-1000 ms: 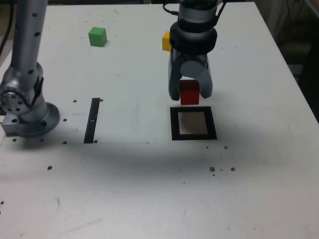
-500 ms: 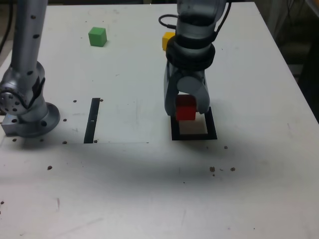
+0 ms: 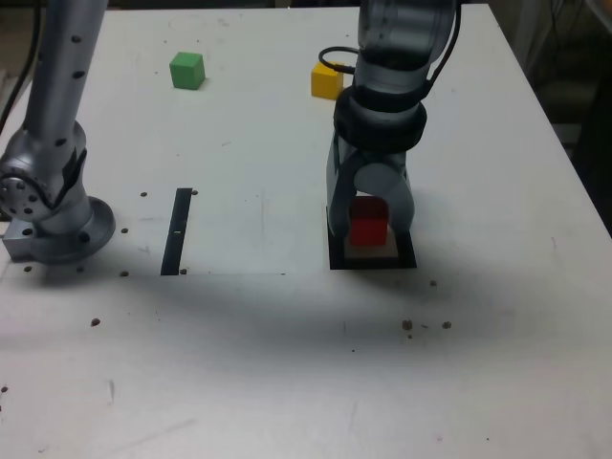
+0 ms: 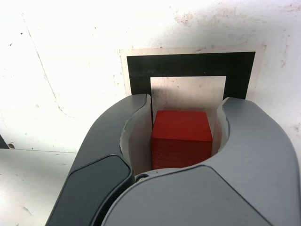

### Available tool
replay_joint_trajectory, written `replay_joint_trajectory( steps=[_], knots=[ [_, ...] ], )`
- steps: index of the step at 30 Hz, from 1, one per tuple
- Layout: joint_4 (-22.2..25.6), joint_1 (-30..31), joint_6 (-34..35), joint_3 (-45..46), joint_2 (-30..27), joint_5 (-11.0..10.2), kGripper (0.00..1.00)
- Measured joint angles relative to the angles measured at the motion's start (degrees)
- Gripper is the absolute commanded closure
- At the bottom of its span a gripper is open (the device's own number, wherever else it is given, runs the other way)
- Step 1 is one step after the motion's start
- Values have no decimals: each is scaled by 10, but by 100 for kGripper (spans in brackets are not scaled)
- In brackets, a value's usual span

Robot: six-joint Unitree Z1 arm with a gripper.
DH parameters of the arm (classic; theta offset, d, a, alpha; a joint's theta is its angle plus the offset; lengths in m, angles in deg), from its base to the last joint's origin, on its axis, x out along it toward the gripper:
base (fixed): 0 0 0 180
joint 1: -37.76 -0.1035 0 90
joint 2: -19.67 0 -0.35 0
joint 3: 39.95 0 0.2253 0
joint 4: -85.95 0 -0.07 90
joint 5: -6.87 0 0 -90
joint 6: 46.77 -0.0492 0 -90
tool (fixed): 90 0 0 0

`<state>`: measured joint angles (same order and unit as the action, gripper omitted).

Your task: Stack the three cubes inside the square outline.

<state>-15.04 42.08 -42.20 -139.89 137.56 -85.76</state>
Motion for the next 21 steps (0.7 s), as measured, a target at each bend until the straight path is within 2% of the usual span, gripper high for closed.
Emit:
replay_joint_trajectory(
  steps=[5,6,13,15,21],
  knots=[
    [-3,0,0,1,4,-1,57],
    [-3,0,0,1,5,-1,54],
    [-8,-2,-5,6,7,-6,8],
    [-10,-3,-8,8,8,-6,4],
    [-11,-5,-8,14,8,-7,2]
  ],
)
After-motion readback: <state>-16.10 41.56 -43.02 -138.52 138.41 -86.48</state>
